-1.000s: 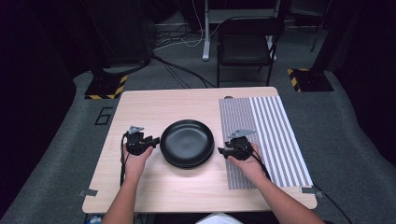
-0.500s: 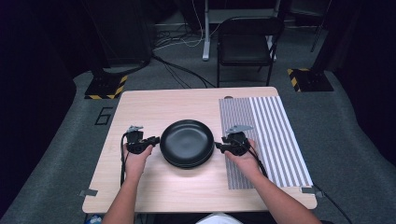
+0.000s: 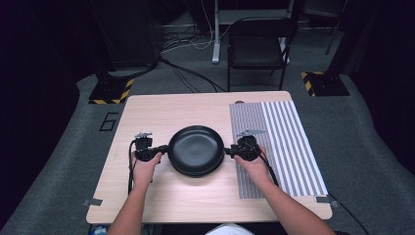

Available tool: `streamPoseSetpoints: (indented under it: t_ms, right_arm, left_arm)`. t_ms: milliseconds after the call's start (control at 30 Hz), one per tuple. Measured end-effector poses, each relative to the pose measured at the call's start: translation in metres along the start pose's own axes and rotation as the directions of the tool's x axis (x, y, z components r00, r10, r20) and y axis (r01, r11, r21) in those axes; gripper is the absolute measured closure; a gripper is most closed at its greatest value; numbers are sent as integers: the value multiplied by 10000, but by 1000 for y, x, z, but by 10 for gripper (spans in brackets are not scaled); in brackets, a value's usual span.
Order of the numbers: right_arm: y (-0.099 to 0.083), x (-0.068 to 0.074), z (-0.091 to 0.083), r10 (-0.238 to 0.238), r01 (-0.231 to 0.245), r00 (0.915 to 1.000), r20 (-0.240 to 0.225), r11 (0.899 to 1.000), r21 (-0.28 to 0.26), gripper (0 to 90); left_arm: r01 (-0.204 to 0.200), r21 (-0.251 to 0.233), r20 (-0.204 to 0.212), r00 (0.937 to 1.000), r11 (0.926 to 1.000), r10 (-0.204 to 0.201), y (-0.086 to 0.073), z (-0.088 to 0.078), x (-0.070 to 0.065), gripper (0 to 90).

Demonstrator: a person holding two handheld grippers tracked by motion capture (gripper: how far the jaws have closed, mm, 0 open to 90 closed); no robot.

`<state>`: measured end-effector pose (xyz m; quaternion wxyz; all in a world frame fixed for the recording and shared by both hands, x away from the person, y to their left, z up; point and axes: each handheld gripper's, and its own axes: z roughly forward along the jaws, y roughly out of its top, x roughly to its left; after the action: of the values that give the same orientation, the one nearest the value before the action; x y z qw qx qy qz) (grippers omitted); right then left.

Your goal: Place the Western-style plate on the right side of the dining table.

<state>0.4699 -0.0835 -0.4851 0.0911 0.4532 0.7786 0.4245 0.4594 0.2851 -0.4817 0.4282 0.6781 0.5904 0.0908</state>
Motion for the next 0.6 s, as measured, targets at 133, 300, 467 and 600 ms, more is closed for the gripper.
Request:
streamPoseSetpoints:
  t_ms: [133, 300, 467, 600]
  right_arm:
    - [0, 1, 2, 87, -87, 9999, -90, 10000, -16, 608]
    - [0, 2, 5, 125, -125, 9999, -77, 9999, 3, 597]
    - [1, 0, 7, 343, -343, 9994, -71, 9994, -25, 589]
    - [2, -3, 5, 663, -666, 9977, -151, 9977, -156, 586]
  left_arm:
    - [156, 48, 17, 9999, 9999, -156, 0, 0, 0, 785]
    - [339, 201, 105, 9994, 9992, -341, -1, 1, 2, 772]
    - [390, 247, 79, 9992, 9989, -392, -1, 2, 3, 797]
    - [487, 278, 236, 9985, 9984, -494, -1, 4, 3, 795]
